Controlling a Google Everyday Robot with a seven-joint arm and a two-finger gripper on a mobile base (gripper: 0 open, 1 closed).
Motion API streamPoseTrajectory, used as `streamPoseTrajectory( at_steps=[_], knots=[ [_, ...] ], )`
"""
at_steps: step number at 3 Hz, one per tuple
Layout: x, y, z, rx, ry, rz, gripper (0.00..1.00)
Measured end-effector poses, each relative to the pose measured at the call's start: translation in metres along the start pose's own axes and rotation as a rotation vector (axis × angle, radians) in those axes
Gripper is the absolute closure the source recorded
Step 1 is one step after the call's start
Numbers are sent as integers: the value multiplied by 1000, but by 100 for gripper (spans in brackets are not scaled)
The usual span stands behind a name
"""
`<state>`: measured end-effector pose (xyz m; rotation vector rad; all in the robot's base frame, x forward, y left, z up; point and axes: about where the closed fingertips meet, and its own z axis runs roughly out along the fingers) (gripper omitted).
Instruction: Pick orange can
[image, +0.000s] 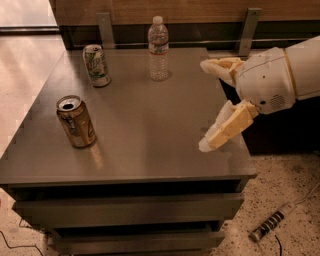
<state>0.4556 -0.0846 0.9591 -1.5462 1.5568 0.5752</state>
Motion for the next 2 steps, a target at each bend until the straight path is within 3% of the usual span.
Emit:
streamPoseTrajectory(
  at_steps=[1, 2],
  knots=[
    [-23, 9, 23, -45, -134, 12, 0],
    [-23, 9, 23, -45, -134, 12, 0]
  ],
)
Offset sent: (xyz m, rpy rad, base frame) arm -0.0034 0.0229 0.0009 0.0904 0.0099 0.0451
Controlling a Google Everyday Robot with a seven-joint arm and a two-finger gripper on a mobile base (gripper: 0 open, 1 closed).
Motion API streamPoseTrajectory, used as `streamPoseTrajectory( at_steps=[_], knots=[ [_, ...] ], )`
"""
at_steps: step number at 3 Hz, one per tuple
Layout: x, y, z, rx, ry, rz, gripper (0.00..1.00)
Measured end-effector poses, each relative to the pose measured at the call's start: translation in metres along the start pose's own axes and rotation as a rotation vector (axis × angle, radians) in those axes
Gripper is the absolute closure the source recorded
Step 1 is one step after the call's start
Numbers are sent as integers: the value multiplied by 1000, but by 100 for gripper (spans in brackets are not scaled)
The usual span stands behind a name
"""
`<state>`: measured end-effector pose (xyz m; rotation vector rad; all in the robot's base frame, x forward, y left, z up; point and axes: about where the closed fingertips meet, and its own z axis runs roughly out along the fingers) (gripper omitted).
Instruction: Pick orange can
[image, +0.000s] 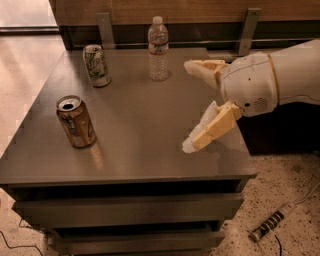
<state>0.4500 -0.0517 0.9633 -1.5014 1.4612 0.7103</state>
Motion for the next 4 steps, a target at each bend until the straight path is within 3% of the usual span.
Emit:
streamPoseTrajectory(
  at_steps=[2, 4],
  knots=[
    [3, -24, 51, -9, -83, 9, 0],
    [6, -39, 118, 8, -179, 56, 0]
  ],
)
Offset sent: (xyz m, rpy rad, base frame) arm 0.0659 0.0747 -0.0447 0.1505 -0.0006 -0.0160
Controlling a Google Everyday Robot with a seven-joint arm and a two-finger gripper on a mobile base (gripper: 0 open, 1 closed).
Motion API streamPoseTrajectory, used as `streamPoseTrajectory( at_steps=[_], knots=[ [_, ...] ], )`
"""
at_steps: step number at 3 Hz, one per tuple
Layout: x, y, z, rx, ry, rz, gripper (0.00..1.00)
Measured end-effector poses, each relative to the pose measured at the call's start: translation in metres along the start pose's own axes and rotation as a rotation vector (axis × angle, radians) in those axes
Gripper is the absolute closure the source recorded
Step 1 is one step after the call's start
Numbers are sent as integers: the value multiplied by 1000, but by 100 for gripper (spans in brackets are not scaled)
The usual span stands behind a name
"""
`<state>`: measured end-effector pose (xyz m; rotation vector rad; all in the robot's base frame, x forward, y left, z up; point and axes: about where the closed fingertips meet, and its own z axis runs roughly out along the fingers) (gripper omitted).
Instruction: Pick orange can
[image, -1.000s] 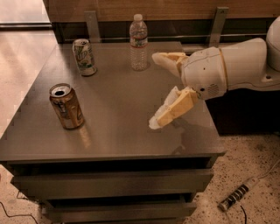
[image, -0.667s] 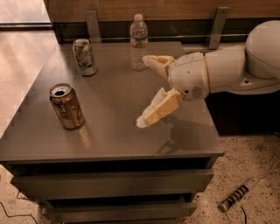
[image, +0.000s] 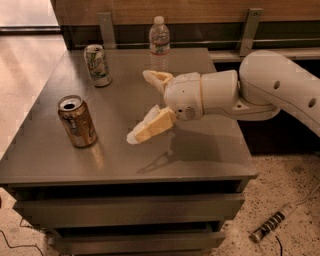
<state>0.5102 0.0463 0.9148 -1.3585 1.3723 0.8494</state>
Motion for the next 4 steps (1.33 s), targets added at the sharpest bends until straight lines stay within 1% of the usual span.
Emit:
streamPoseTrajectory(
  at_steps=[1, 2, 4],
  knots=[
    [2, -3, 32, -23, -38, 28, 0],
    [4, -2, 55, -50, -59, 52, 0],
    [1, 3, 90, -95, -103, 57, 0]
  ],
)
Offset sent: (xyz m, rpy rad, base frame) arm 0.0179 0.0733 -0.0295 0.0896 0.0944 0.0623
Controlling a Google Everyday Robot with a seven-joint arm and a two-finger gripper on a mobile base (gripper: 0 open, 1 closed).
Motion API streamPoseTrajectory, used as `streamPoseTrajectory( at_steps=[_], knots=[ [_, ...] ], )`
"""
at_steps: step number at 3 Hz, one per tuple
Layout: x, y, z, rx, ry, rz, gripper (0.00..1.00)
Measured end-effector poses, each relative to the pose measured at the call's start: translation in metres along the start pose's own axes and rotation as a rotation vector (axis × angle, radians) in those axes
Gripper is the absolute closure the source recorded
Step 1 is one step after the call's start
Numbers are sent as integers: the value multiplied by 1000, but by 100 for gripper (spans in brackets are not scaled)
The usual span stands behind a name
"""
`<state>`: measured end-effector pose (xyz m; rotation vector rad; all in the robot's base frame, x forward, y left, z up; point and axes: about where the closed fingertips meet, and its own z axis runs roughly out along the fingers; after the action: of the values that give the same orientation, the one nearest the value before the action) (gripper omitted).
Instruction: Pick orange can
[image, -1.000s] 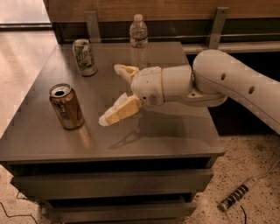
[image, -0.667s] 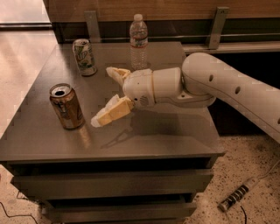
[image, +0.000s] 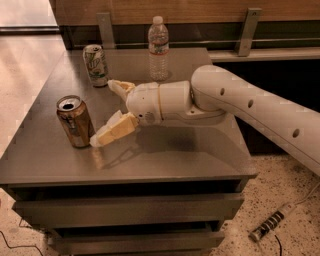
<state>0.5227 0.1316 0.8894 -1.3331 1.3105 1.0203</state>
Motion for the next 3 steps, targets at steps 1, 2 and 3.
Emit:
streamPoseTrajectory(
  at_steps=[1, 2, 3],
  knots=[
    [3, 2, 19, -20, -23, -4, 0],
    [6, 5, 39, -51, -28, -2, 0],
    [7, 8, 52, -78, -33, -14, 13]
  ],
)
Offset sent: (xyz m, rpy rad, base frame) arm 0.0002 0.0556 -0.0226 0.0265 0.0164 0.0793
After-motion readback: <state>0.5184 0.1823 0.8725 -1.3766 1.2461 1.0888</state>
